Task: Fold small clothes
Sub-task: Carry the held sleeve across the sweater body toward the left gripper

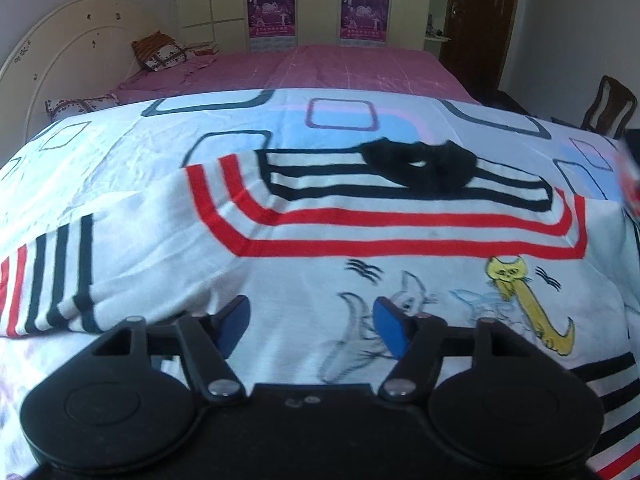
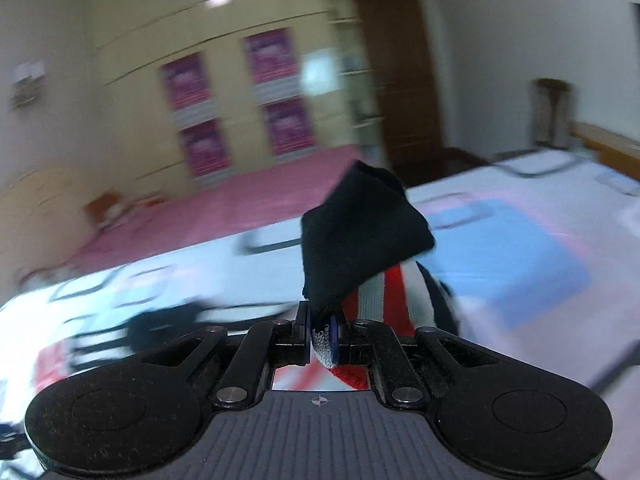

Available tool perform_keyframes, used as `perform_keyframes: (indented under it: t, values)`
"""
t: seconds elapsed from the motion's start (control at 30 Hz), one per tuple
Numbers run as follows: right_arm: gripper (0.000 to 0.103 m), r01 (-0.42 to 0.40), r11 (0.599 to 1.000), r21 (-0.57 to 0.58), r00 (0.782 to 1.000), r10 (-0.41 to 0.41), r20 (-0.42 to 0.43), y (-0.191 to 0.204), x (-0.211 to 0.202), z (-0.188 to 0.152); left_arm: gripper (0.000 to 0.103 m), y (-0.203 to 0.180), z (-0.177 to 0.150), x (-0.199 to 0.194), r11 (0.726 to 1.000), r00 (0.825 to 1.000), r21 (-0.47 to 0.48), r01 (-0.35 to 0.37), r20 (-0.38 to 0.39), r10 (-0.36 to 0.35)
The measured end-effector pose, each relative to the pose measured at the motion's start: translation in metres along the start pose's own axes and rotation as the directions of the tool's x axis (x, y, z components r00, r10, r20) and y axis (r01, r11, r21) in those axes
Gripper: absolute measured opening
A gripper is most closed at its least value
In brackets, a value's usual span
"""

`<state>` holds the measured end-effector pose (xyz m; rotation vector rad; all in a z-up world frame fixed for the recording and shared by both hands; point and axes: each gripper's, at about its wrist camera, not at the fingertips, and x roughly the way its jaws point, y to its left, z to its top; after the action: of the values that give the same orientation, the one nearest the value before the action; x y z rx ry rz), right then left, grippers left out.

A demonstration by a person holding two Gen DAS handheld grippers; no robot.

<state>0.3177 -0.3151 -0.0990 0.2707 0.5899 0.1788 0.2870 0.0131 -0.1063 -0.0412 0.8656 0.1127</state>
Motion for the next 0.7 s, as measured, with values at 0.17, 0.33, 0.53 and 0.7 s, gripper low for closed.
perform_keyframes:
  t: [0.17,0.33,0.53,0.7]
  values:
    - [0.008,-0.137,0.99,-0.032,0.984,0.132,-0.12,0.086,0.044,-0.037,0.074,0.03,0.004,0.002,1.0,1.0,-0.029,0.0,0.004,0.0]
    - [0.009,-0.185,0.982,-0.035,0.949,0.169,-0.264,0.132,0.078,-0.074,0.076,0.046,0.007,0.006,0.998,0.999,-0.057,0.032,0.0,-0.032]
    - [0.069,-0.222,0.972,-0.074,0.946,0.196,-0.26,0.152,0.072,-0.087,0.081,0.037,0.012,0.017,0.99,0.992,-0.074,0.123,-0.017,-0.124]
    - [0.069,-0.16,0.984,-0.081,0.967,0.139,-0.214,0.117,0.038,-0.067,0.073,0.006,0.014,0.044,0.965,0.965,-0.086,0.247,-0.071,-0.253]
